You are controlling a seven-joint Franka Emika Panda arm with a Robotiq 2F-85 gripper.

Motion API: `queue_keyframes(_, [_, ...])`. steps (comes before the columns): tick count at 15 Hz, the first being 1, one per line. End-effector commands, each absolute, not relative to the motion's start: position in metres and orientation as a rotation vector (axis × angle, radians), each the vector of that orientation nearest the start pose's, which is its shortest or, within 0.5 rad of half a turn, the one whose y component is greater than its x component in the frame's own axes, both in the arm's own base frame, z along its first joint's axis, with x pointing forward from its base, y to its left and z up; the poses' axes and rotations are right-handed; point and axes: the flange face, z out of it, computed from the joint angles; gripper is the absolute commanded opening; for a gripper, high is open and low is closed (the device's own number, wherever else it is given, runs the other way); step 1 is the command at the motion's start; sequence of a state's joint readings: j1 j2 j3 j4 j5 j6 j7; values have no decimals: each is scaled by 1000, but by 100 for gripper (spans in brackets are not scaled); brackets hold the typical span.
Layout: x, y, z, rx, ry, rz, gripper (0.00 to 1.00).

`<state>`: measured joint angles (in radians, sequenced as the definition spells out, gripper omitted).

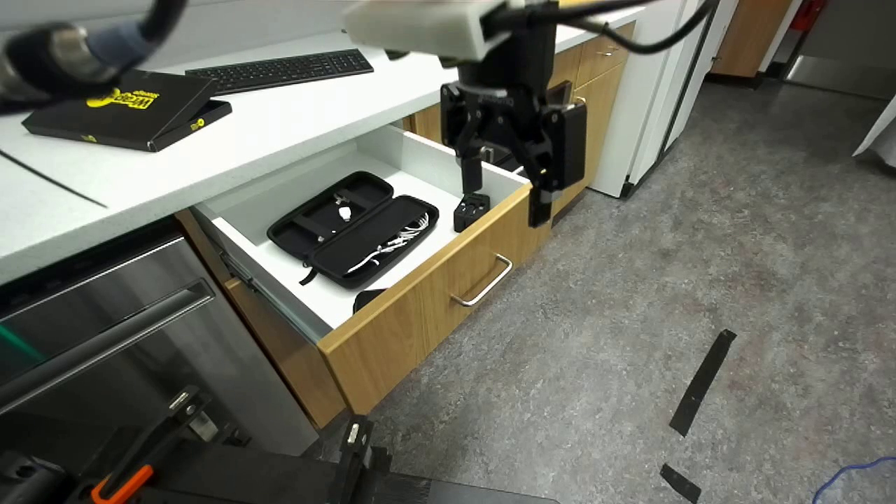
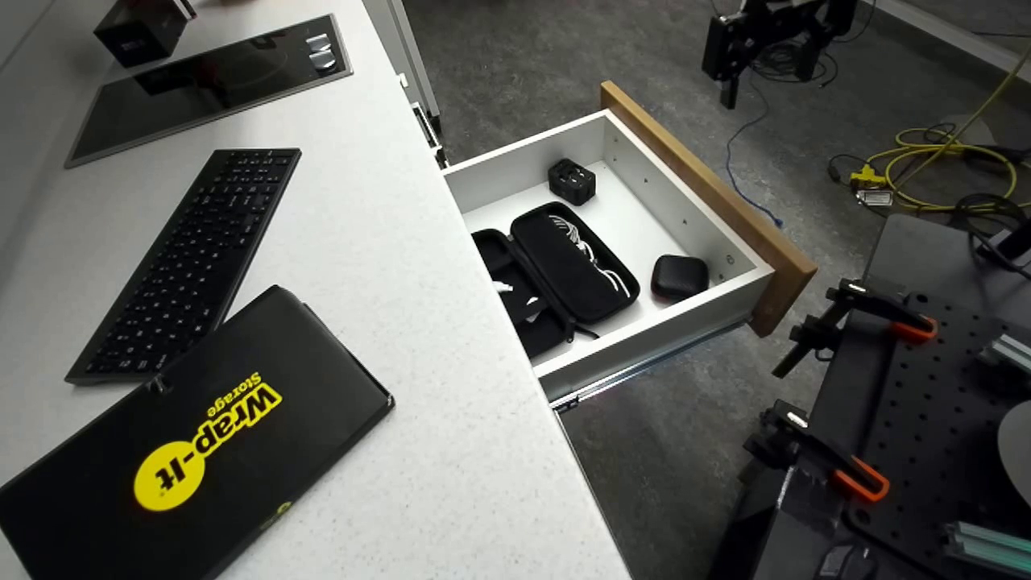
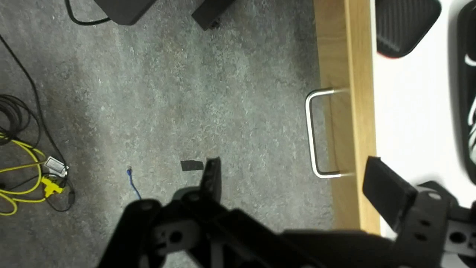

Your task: Close the drawer fully

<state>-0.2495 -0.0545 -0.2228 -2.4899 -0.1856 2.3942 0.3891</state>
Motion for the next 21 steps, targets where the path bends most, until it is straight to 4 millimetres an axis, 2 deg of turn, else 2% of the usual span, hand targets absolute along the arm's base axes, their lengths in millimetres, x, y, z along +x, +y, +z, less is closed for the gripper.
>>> queue_keyframes(1, [437,-228,248,-3027,1404,-27,100])
queue_keyframes(5, [456,-248,195,-2993,1698,-87,100])
queue_keyframes(7, [463,-255,179,-2954,1815,-77,100])
queue_keyframes(9, [472,-253,163,-2916,1869,-21,100])
queue_keyframes(12, [486,-237,141,-2860,1840,101,100])
queue_keyframes(15, [504,-218,128,-2784,1764,204,100])
queue_keyframes(18, [529,-188,123,-2776,1656,286,100])
queue_keyframes(21, [555,-156,127,-2780,1587,329,100])
